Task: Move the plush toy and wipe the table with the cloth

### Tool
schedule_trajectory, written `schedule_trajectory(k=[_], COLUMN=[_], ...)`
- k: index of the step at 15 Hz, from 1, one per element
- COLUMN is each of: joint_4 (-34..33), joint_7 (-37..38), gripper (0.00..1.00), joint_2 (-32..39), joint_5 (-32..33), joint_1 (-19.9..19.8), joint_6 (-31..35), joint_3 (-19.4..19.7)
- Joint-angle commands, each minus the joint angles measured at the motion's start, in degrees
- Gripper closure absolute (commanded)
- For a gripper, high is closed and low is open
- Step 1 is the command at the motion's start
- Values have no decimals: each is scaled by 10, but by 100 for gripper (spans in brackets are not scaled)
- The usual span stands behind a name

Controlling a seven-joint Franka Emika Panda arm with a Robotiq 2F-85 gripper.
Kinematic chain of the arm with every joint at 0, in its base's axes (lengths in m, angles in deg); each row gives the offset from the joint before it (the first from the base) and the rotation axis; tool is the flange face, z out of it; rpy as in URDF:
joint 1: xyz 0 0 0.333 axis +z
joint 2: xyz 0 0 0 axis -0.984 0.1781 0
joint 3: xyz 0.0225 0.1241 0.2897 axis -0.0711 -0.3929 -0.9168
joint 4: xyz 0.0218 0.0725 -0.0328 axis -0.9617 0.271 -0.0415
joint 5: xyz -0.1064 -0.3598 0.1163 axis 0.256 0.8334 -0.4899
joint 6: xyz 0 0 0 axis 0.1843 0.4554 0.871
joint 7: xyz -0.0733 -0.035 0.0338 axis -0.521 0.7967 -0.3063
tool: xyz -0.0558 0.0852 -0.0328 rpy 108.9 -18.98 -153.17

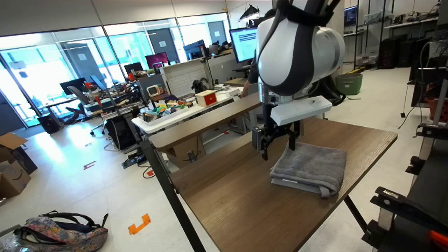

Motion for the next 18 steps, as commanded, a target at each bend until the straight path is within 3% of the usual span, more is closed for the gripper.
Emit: schedule_trajectory(k=[1, 2, 3, 5, 9, 15, 18], joint_4=[3, -3, -1, -4, -4, 83, 111], joint_7=[12, 34, 2, 17, 29, 35, 13], gripper=[0, 0, 0, 0, 0, 0, 0], joint_2=[-2, -11, 1, 1, 1, -16, -12], joint_5=[7, 27, 3, 16, 15, 29, 6], joint_1=[30, 59, 22, 40, 49, 66, 40], joint_6=[-24, -90, -33, -69, -74, -9, 54], joint_3=[44, 79, 37, 63, 70, 96, 66])
